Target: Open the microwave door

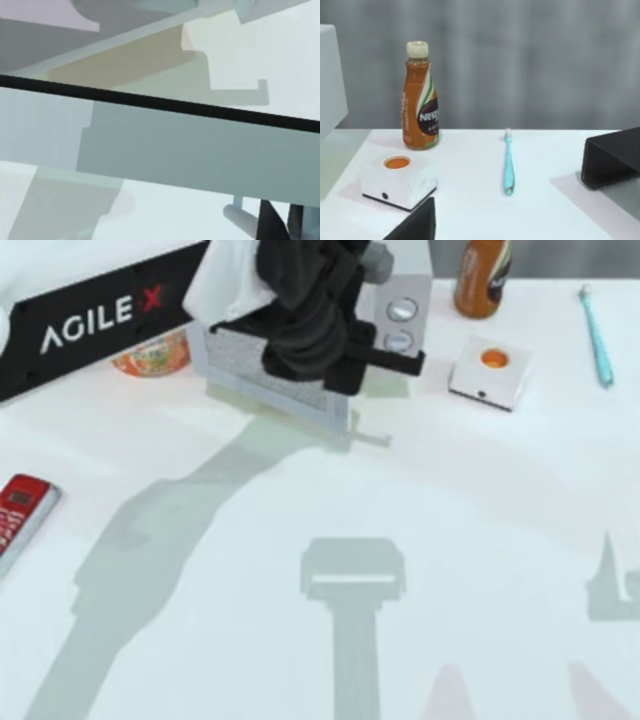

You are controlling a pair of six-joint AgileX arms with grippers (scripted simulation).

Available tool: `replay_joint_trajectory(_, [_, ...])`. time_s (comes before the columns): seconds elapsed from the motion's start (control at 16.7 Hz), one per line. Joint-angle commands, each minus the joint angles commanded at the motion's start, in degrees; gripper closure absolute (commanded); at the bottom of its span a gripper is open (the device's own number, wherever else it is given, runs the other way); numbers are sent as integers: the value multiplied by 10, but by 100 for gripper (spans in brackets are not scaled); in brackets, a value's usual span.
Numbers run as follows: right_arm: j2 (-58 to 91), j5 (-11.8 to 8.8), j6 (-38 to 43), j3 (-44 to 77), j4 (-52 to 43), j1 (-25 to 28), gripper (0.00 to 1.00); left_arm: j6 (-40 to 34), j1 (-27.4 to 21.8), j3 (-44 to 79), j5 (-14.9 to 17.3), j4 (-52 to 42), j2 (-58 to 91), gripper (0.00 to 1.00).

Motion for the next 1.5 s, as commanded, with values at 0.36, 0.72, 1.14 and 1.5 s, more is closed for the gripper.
replay_joint_trajectory(0.36, [0,0,0,0,0,0,0,0,0,0,0,0,0,100])
replay_joint_trajectory(0.72, [0,0,0,0,0,0,0,0,0,0,0,0,0,100])
replay_joint_trajectory(1.14, [0,0,0,0,0,0,0,51,12,-52,30,22,-38,100])
replay_joint_trajectory(1.5, [0,0,0,0,0,0,0,68,16,-69,39,27,-49,100])
